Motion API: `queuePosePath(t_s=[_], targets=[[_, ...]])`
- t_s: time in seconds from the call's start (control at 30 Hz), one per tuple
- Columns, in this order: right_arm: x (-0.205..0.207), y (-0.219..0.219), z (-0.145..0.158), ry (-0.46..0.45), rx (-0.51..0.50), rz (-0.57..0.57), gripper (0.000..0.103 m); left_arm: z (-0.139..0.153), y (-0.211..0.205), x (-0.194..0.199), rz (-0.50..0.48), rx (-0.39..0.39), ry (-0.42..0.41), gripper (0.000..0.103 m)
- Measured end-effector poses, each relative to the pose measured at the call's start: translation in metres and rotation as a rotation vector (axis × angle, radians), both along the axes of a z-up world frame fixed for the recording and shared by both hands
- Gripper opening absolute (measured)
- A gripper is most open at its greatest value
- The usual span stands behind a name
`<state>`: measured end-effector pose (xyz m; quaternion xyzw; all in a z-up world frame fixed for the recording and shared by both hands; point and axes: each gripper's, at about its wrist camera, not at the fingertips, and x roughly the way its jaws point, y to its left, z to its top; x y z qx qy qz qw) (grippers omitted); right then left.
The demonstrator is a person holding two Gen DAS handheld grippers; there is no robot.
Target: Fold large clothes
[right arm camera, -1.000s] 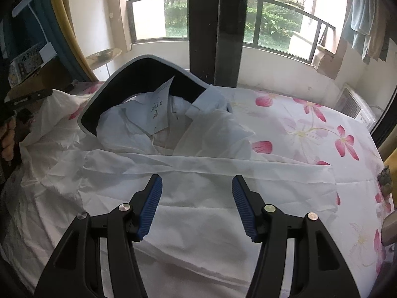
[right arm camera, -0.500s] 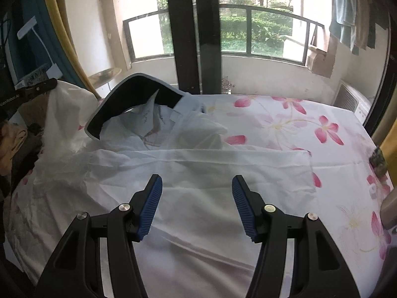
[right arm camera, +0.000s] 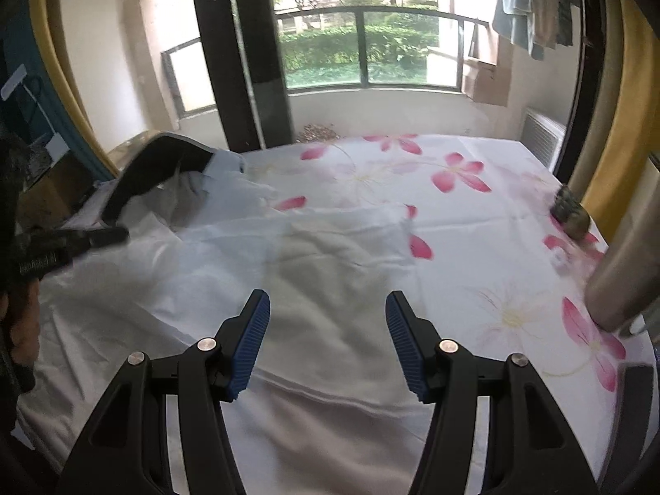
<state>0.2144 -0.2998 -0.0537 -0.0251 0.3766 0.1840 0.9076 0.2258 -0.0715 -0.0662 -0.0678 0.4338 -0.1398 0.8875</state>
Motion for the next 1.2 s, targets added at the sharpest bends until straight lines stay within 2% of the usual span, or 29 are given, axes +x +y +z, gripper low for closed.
queuePosePath(t_s=[0.07, 0.13, 0.17, 0.37, 0.53, 0.7, 1.0, 1.07, 1.13, 1.2], targets=[[-0.001, -0.003, -0.002, 0.009, -0.012, -0.003, 0.059, -0.008, -0.003, -0.008, -0.031, -0.013, 0.026, 0.010], [-0.002, -0.002, -0.004, 0.016, -0.031, 0.001, 0.059, -0.009, 0.003, -0.020, -0.040, -0.015, 0.023, 0.022], [-0.001, 0.001, -0.003, 0.018, -0.044, 0.008, 0.059, -0.009, 0.009, -0.025, -0.032, -0.016, 0.019, 0.024], [0.007, 0.042, 0.002, 0.007, -0.088, 0.103, 0.059, 0.001, 0.084, -0.058, 0.112, 0.003, -0.016, 0.024], [0.013, 0.109, 0.002, 0.000, -0.127, 0.258, 0.059, -0.004, 0.155, -0.078, 0.247, 0.033, -0.035, 0.025], [0.018, 0.175, -0.004, 0.000, -0.170, 0.413, 0.059, -0.016, 0.202, -0.083, 0.334, 0.014, -0.029, 0.025], [0.028, 0.264, -0.030, 0.038, -0.208, 0.589, 0.058, -0.037, 0.211, -0.083, 0.316, -0.052, 0.009, 0.025], [0.030, 0.273, -0.039, 0.055, -0.218, 0.609, 0.050, -0.043, 0.209, -0.084, 0.307, -0.057, 0.023, 0.025], [0.031, 0.278, -0.048, 0.079, -0.235, 0.620, 0.015, -0.048, 0.206, -0.085, 0.299, -0.056, 0.035, 0.025], [0.029, 0.273, -0.050, 0.063, -0.239, 0.626, 0.004, -0.049, 0.205, -0.086, 0.299, -0.050, 0.034, 0.025]])
